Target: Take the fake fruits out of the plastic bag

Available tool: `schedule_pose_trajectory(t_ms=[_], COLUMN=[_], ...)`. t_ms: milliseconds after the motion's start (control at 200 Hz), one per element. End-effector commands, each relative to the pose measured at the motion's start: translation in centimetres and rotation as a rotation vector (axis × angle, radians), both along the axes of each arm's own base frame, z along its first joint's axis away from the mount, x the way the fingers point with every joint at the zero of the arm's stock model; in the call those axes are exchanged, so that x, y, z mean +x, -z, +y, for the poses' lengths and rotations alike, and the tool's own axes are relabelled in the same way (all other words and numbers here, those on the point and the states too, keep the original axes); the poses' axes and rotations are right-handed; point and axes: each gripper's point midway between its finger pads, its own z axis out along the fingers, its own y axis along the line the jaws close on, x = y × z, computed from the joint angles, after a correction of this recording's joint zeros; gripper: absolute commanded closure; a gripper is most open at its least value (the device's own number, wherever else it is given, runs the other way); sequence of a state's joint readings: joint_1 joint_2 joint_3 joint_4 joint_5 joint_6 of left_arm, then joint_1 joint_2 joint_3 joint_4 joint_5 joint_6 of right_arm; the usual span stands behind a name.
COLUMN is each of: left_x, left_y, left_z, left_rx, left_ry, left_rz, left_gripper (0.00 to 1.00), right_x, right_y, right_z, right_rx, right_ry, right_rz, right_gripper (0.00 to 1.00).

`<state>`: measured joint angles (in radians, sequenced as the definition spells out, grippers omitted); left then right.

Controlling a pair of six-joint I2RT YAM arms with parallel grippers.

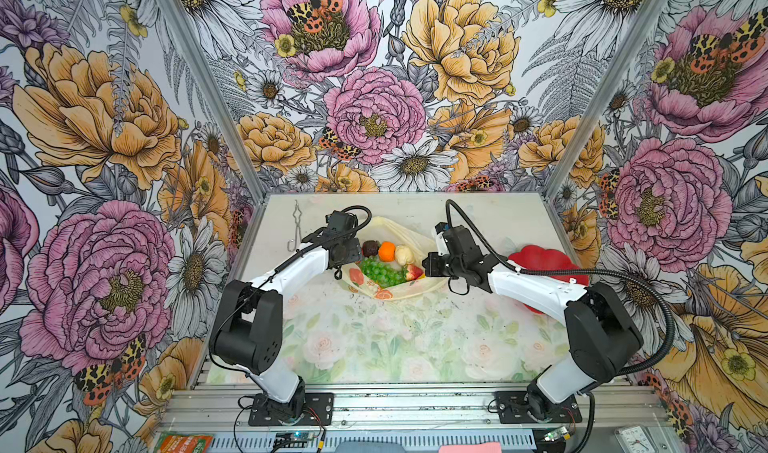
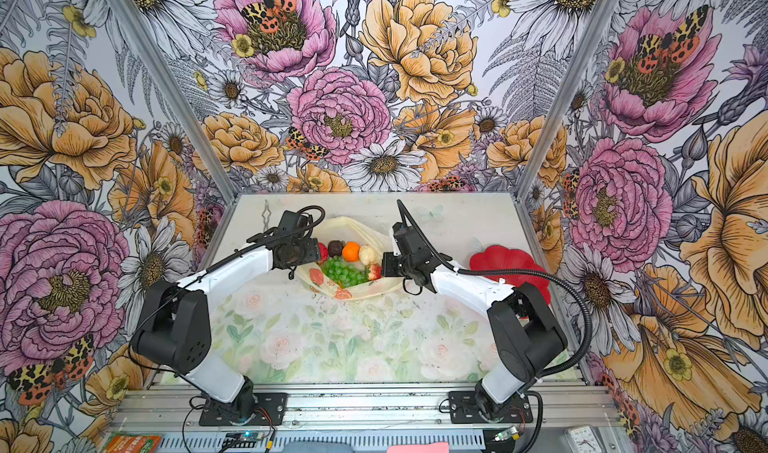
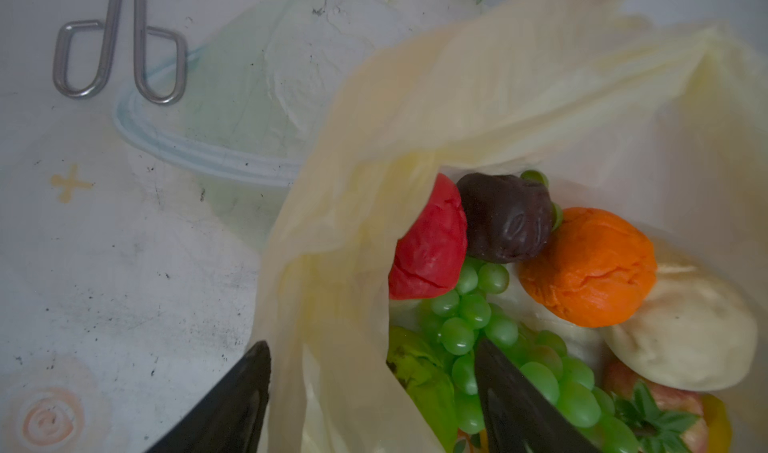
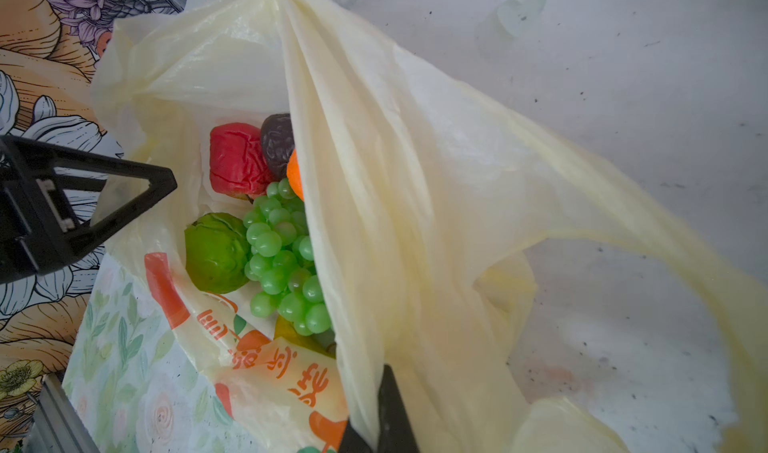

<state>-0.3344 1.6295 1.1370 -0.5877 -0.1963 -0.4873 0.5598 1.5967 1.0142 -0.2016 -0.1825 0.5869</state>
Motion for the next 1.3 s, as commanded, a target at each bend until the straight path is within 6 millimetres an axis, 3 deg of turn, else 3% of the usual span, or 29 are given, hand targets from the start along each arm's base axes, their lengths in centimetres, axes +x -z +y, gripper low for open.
schedule_pose_trajectory(t_ms=[0, 125, 235, 405, 570, 771, 1021, 1131, 1296], left_x=[-1.1, -2.1, -3.0, -4.9, -4.9, -3.3, -7.1, -8.4, -8.7], left_y=[2.1, 1.9, 1.0, 0.9, -0.8, -3.1, 0.7, 1.7, 1.0], left_z=[1.0, 0.9, 2.0, 5.4, 8.2, 7.4, 5.5, 5.7, 6.2], left_rx=[0.022, -0.038, -0.076, -0.233, -0.313, -0.393, -0.356, -0.351, -0.328], left_ry=[-0.029, -0.03, -0.052, -0.147, -0.232, -0.191, -0.138, -0.147, -0.14], left_rz=[0.033, -0.015, -0.088, -0.177, -0.288, -0.346, -0.277, -0.279, -0.316], left_gripper=[0.33, 0.62, 0.82, 1.0, 1.0, 1.0, 1.0, 1.0, 1.0], right_x=[0.0, 0.2, 0.9, 2.5, 5.6, 8.4, 8.3, 10.0, 13.1], right_y=[-0.9, -1.0, -0.7, -0.3, -1.3, -3.6, -1.5, -0.6, -1.0], right_z=[-0.6, -1.0, -1.4, -0.6, 2.2, 5.0, 3.9, 4.5, 6.9], right_rx=[0.001, -0.003, -0.002, -0.007, 0.024, 0.07, 0.022, 0.032, 0.071], right_ry=[0.031, 0.043, 0.056, 0.044, 0.01, -0.011, 0.013, 0.004, -0.016], right_rz=[-0.031, -0.036, -0.027, -0.025, -0.048, -0.098, -0.075, -0.063, -0.079], right_gripper=[1.0, 1.0, 1.0, 1.0, 1.0, 1.0, 1.0, 1.0, 1.0])
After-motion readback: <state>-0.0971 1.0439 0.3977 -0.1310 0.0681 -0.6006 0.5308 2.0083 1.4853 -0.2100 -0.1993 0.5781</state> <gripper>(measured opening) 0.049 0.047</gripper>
